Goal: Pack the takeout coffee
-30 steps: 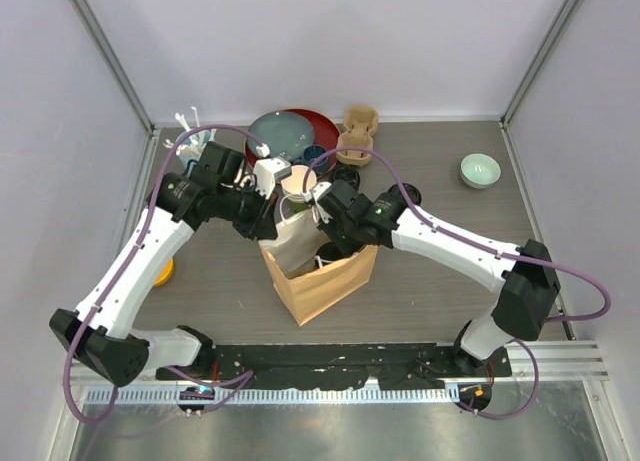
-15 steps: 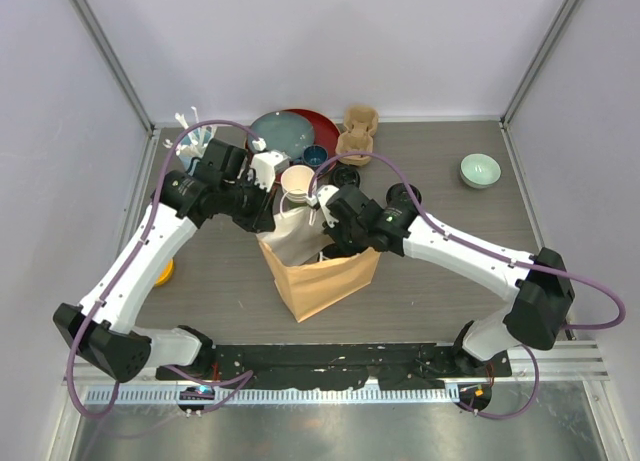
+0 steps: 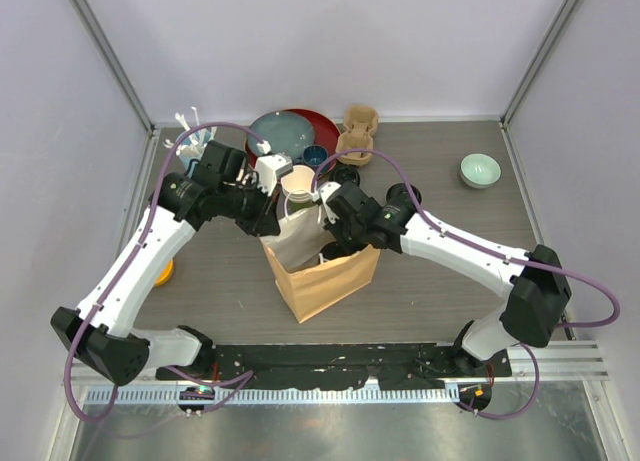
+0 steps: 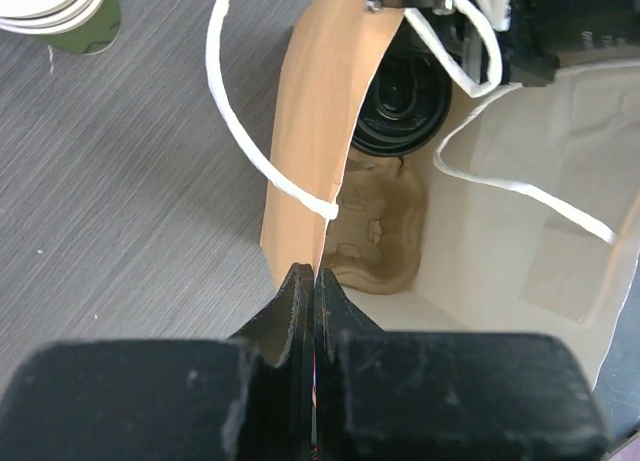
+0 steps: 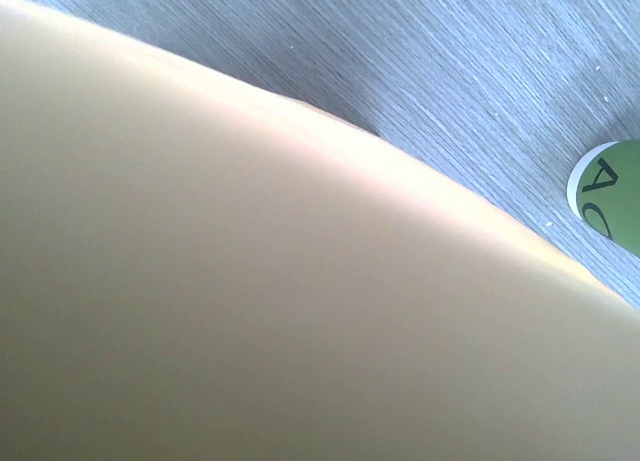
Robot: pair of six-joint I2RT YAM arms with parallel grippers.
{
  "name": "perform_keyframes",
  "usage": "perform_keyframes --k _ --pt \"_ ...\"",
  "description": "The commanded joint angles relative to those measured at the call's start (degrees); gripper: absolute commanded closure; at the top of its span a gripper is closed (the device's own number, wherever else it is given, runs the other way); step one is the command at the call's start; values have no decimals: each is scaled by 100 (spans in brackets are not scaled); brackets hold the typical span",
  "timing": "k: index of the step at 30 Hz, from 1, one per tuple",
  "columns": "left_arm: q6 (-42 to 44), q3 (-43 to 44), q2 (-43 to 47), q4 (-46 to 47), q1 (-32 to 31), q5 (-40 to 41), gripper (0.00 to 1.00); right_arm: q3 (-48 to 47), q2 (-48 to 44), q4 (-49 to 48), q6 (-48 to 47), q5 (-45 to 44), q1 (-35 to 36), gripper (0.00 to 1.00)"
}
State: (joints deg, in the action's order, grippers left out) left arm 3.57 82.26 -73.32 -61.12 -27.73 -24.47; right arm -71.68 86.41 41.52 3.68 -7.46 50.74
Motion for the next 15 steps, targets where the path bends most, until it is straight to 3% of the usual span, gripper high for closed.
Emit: perform_keyframes --k 1,3,10,15 --pt "214 -17 160 -154 -5 -487 100 75 288 243 221 -167 -73 99" --pt "231 -26 160 -180 -13 -594 100 75 297 243 229 -194 -73 98" --pt "363 -70 169 -277 -14 -612 100 -109 78 287 326 -177 -64 67" --pt "565 9 160 -418 -14 -419 100 -276 -212 59 457 -89 -73 54"
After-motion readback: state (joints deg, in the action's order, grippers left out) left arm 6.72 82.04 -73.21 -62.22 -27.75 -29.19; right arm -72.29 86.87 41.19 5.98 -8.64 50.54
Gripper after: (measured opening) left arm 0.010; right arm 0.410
